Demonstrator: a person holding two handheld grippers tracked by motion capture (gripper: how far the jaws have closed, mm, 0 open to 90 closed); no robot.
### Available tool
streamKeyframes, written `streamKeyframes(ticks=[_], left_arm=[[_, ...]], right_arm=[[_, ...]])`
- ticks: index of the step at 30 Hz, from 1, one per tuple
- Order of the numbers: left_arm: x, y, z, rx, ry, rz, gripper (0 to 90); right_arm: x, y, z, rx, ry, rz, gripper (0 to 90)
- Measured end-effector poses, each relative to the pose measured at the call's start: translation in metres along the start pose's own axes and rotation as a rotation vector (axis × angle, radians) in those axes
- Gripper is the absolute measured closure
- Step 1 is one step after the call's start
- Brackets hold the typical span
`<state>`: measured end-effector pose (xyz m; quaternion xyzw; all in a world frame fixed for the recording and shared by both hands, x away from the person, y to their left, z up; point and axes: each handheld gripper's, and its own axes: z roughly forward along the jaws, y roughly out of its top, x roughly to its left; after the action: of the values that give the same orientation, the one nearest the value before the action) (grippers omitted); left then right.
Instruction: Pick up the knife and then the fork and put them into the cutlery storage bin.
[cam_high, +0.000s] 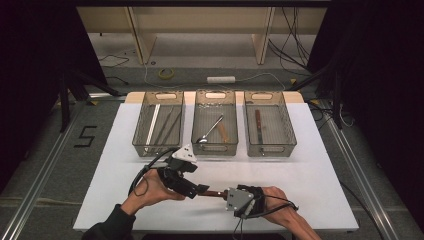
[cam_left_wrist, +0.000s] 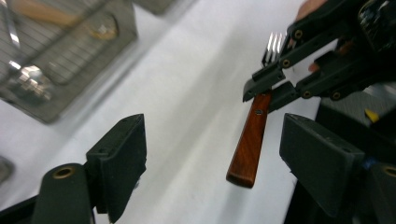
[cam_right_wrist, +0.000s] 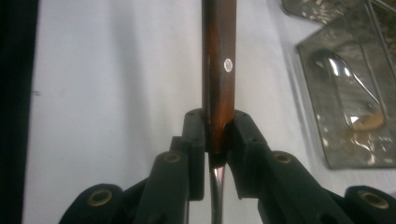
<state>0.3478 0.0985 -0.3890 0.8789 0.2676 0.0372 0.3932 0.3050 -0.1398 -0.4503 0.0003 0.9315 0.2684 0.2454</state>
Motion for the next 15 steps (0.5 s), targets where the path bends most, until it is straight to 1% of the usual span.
streamKeyframes(ticks=[1,3,5,7,8,9,11,13,15], left_arm=[[0.001,-0.002,-0.001,-0.014,0.007,-0.012,21.4],[0.004,-0.006,-0.004,-0.047,0.030,-0.026,19.8],[0.006,-0.010,-0.007,-0.081,0.037,-0.042,19.6],[0.009,-0.016,-0.010,-0.113,0.057,-0.054,18.8],[0.010,-0.019,-0.011,-0.133,0.069,-0.062,18.8],[0.011,-0.022,-0.012,-0.151,0.077,-0.068,18.8],[0.014,-0.028,-0.016,-0.186,0.093,-0.089,18.8],[0.016,-0.034,-0.019,-0.212,0.101,-0.105,18.7],[0.018,-0.039,-0.022,-0.236,0.117,-0.119,18.4]], right_arm=[[-0.002,-0.002,-0.001,0.005,0.001,0.008,78.3],[-0.006,-0.006,-0.002,0.015,-0.012,0.025,78.3],[-0.011,-0.010,-0.004,0.021,-0.020,0.051,78.3],[-0.017,-0.014,-0.006,0.026,-0.027,0.079,78.3],[-0.020,-0.015,-0.008,0.024,-0.036,0.096,78.3],[-0.022,-0.017,-0.009,0.019,-0.037,0.127,78.3],[-0.028,-0.020,-0.011,0.016,-0.051,0.162,78.3],[-0.034,-0.023,-0.014,0.019,-0.062,0.210,78.3],[-0.041,-0.026,-0.016,0.013,-0.061,0.246,78.3]])
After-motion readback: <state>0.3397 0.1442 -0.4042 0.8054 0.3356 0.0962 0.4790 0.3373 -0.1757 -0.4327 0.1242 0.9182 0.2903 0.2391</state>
